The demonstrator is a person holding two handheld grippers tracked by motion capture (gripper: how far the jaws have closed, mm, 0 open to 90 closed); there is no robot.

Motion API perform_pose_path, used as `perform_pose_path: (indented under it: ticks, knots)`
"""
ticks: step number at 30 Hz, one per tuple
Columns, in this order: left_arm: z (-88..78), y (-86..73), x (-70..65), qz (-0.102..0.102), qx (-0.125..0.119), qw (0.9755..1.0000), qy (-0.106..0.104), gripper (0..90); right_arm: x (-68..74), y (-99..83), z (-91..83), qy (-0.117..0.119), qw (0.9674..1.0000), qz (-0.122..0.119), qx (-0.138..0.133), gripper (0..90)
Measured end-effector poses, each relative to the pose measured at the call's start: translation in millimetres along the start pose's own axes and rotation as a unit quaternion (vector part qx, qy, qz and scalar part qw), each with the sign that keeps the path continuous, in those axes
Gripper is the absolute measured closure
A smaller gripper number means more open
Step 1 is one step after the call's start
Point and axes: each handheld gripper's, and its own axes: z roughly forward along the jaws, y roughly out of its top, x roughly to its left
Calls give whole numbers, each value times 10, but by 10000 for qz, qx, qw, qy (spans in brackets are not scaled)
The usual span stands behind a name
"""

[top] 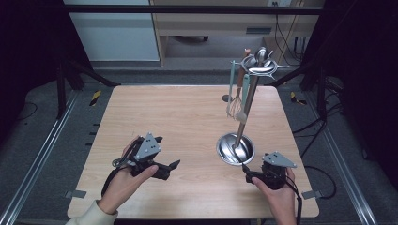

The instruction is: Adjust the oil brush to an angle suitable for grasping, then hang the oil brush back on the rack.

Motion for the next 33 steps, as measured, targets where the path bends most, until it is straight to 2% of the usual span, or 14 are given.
perform_pose_path:
  ticks: [11,16,21,28,33]
  knots:
    - [-56,-330,224,-422,28,9989,202,49,0,-11,11,44,9999,-84,34,49]
    - [-78,-491,299,-509,160,9982,282,50,1,-12,13,56,9999,-86,45,52]
    - [-127,-610,382,-645,167,9971,366,50,2,-16,18,48,9999,-112,50,52]
    - [-195,-801,483,-712,258,9957,533,53,-7,-24,21,36,9999,-89,46,53]
    - [-239,-994,561,-718,309,9937,807,51,-9,-30,21,37,9999,-96,45,54]
